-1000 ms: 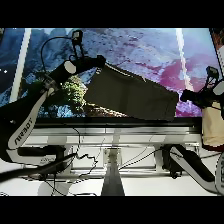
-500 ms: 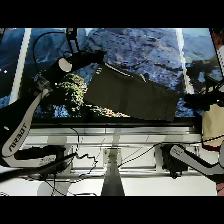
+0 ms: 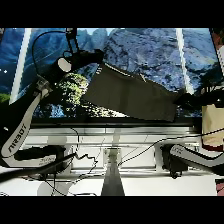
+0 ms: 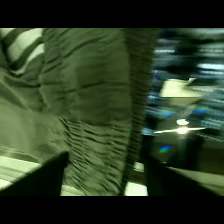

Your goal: Fold the clothes and pants, and hang the long-sleeved shirts on hangers.

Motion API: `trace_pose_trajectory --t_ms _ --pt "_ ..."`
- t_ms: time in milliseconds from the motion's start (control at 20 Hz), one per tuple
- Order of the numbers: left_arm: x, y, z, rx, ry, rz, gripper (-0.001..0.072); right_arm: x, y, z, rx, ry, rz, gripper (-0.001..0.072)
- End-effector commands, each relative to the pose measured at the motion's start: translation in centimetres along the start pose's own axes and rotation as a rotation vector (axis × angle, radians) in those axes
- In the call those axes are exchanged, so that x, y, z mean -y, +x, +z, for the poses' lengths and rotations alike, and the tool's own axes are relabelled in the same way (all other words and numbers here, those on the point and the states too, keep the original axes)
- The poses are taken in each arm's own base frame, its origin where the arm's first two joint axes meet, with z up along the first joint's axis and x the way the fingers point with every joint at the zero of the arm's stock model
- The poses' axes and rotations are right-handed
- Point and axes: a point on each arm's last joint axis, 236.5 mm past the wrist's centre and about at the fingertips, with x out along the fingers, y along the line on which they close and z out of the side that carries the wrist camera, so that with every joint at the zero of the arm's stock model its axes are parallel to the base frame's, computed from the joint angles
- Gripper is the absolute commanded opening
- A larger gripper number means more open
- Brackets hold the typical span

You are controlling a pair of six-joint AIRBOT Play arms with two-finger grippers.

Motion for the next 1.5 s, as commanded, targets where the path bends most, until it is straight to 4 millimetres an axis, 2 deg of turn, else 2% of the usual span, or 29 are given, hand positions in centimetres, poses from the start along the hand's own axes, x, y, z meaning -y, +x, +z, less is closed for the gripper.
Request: trace_pose_trajectory --t_ms 0,150,300,450,550,700,750,800,850,900,1000,1100,1200,1300,1350,1450 --pt "0.3 0.0 -0.5 -0.023 0.001 -0.011 0.0695 1.3 2.3 0.7 0.058 0.103 0.013 0.0532" --pt "0.3 0.0 -0.6 -0.026 0.0 -0.012 0.0695 2.6 3.8 1.1 0.101 0.156 -0.013 0.0533" --pt "0.3 0.0 -0.6 -0.026 0.001 -0.012 0.0695 2.2 5.1 1.4 0.086 0.197 0.047 0.0567" --pt "0.3 0.0 -0.6 -0.026 0.002 -0.012 0.0695 -0.2 6.1 2.5 0.097 0.202 0.194 0.0568" --pt "0.2 0.0 -0.6 -0.027 0.007 -0.011 0.0695 -2.0 6.8 3.4 0.115 0.142 0.249 0.0566" --pt "0.3 -0.2 -0.4 -0.023 0.011 -0.011 0.0694 -6.0 7.3 4.4 0.146 0.015 0.332 0.0542" --pt "0.5 -0.4 -0.1 -0.017 0.031 -0.014 0.0695 -7.5 7.5 4.7 0.152 -0.011 0.362 0.0458" --pt "0.7 -0.7 0.3 -0.007 0.06 -0.016 0.0694 -8.9 7.7 5.0 0.163 -0.036 0.388 0.0275" --pt "1.0 -1.3 0.9 0.009 0.098 -0.021 0.0694 -10.2 7.9 5.1 0.169 -0.081 0.404 0.0151" --pt "1.4 -1.9 1.7 0.028 0.142 -0.025 0.0694 -11.2 8.0 5.2 0.169 -0.13 0.408 0.0077" --pt "2.3 -4.1 3.9 0.082 0.254 -0.024 0.0693 -12.9 7.2 6.1 0.187 -0.202 0.406 0.0023" --pt "3.6 -6.9 6.4 0.146 0.311 -0.024 0.0694 -14.7 4.3 8.1 0.27 -0.272 0.399 0.0023" --pt "5.3 -10.7 9.4 0.235 0.337 -0.038 0.0693 -16.1 -0.1 10.9 0.396 -0.297 0.362 0.0023" --pt "7.2 -14.9 12.1 0.329 0.355 -0.055 0.0693 -16.6 -6.3 14.1 0.575 -0.281 0.282 0.0023" --pt "8.1 -17.3 13.4 0.379 0.364 -0.065 0.0693 -16.3 -10.1 15.5 0.677 -0.262 0.223 0.0022" --pt "9.6 -21.5 15.2 0.464 0.379 -0.08 0.0693 -14.9 -17.7 16.6 0.864 -0.217 0.09 0.0022"
